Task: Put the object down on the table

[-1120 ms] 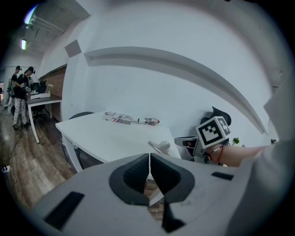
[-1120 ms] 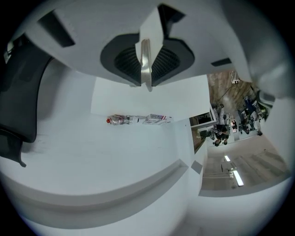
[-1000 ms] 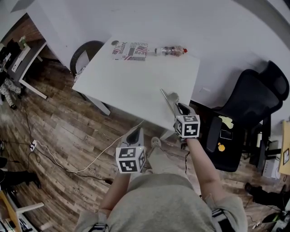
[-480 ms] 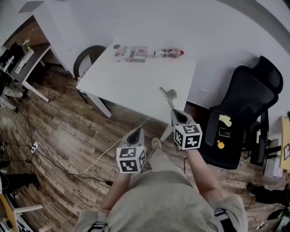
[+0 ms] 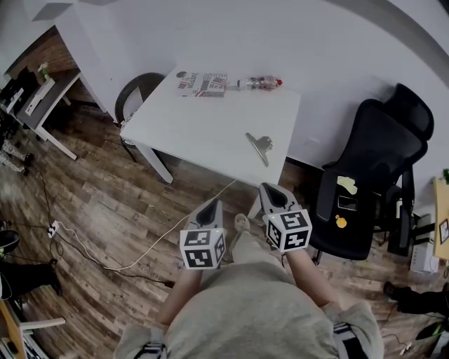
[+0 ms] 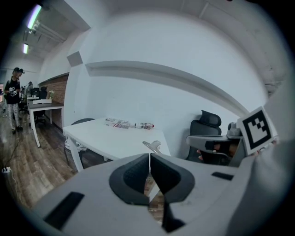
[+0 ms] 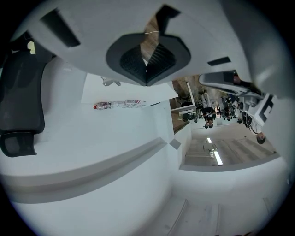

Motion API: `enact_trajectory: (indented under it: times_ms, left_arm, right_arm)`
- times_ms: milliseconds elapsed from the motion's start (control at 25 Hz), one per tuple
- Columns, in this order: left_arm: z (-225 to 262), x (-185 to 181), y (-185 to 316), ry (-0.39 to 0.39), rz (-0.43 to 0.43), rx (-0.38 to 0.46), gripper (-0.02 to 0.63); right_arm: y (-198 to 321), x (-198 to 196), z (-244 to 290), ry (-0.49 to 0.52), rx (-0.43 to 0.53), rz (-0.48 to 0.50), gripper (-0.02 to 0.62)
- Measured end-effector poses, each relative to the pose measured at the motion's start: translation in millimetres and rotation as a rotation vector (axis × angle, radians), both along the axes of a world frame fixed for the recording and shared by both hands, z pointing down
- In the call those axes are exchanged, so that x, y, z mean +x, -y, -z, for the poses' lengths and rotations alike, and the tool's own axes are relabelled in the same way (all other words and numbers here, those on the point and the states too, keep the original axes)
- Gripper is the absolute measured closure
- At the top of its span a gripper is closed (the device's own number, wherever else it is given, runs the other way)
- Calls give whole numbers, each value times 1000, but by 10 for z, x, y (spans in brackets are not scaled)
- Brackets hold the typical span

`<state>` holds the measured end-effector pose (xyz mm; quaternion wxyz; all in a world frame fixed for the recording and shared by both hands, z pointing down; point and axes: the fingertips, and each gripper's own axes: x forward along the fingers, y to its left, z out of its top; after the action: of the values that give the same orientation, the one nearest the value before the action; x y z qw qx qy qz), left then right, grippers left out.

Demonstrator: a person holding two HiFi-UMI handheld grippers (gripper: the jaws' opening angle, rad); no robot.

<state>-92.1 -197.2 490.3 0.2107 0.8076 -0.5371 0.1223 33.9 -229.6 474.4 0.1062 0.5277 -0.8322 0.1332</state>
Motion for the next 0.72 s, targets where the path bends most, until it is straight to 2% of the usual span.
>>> enact_trajectory:
  times_ms: [720]
  left_arm:
    - [5, 18, 2, -5, -4, 3, 595]
  right_arm:
    - [-122, -48, 89, 26, 19, 20, 595]
